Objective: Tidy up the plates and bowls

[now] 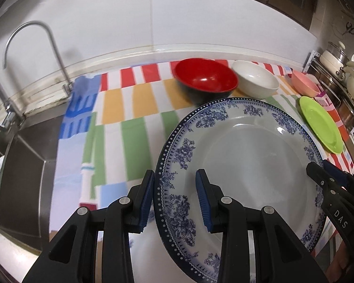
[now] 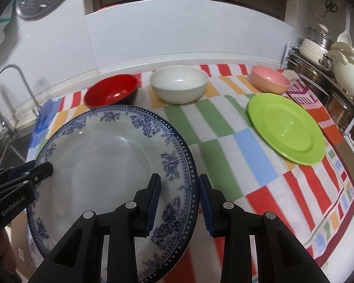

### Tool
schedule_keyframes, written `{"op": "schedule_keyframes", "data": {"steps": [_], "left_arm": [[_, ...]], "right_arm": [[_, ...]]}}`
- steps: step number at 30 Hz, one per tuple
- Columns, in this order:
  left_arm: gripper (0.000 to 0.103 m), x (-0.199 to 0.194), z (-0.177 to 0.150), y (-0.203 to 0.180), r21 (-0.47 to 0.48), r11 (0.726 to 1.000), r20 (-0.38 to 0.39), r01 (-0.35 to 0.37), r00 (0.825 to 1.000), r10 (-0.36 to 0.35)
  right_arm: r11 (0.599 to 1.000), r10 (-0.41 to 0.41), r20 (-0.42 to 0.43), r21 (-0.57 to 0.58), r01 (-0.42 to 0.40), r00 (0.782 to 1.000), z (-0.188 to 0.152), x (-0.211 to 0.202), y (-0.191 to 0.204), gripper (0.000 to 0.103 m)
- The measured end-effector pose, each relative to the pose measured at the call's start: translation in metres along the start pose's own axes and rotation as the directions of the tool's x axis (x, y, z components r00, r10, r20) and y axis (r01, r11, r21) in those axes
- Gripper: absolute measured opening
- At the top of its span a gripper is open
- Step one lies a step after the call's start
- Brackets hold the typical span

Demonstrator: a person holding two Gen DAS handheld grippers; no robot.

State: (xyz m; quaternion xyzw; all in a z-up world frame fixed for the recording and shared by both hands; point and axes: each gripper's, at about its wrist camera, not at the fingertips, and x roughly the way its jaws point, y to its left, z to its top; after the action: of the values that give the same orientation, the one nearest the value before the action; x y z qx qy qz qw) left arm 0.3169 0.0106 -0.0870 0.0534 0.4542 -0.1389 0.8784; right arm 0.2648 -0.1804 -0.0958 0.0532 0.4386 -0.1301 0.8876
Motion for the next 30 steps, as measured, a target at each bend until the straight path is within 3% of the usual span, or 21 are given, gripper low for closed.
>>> {"op": "schedule_keyframes", "data": {"steps": [12, 30], "left_arm": [[0.036, -0.01, -0.041, 0.048, -0.013, 1.0, -0.043, -0.019, 0.999, 0.018], [0.036, -0.008, -0.076, 0.062, 0.048, 0.999, -0.134, -0.002, 0.991, 0.008]], "right_arm": [[0.999, 0.02, -0.042, -0.032, -0.022, 0.999, -0.032, -0.014, 0.049, 0.034], [0.999, 0.014, -0.17, -0.034, -0.02, 0.985, -0.07, -0.011, 0.069, 0.034]]}}
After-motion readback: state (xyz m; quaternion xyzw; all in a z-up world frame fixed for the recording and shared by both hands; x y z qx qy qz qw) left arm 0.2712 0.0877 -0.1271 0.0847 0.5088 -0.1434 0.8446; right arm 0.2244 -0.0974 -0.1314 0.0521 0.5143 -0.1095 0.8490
